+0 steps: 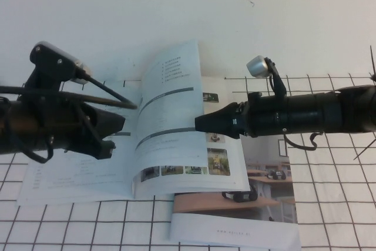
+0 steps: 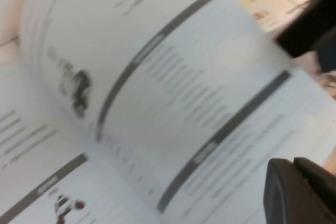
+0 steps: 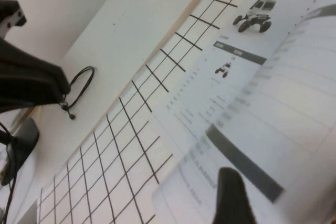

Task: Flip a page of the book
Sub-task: Open the closed book

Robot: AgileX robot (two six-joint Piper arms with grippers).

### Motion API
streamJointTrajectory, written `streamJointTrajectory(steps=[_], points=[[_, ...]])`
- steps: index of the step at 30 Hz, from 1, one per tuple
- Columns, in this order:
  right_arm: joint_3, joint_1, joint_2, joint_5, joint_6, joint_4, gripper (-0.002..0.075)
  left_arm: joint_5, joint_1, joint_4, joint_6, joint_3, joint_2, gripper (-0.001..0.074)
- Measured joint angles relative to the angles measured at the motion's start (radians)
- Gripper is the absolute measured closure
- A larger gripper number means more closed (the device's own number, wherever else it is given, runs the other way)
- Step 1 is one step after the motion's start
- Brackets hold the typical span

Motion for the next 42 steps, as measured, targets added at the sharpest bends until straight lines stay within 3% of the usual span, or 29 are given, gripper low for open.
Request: streamJointTrajectory(steps=[4,8,15,19,31,42], points=[[-0.009,0.018,0.000,0.002,0.002,0.000,0.0312,0.064,-0.019,0.001,0.061,0.000,-0.037,0.0738],[-0.020,0.055,0.000,-0.010,0.003,0.000,0.0312,0.088,-0.103,0.073,0.073,0.000,-0.045,0.0738],[-0.041,0.086,0.000,-0.040,0.003,-0.002,0.0312,0.067,-0.316,0.420,-0.155,0.002,-0.045,0.0738],[-0.063,0.088,0.000,-0.043,0.011,-0.002,0.0312,0.056,-0.386,0.577,-0.277,0.002,0.001,0.0738],[-0.088,0.088,0.000,-0.044,0.023,-0.002,0.0312,-0.237,-0.401,0.748,-0.471,0.002,0.261,0.0738],[-0.088,0.088,0.000,-0.002,0.033,-0.021,0.0312,-0.402,-0.401,0.793,-0.652,0.002,0.283,0.0738]])
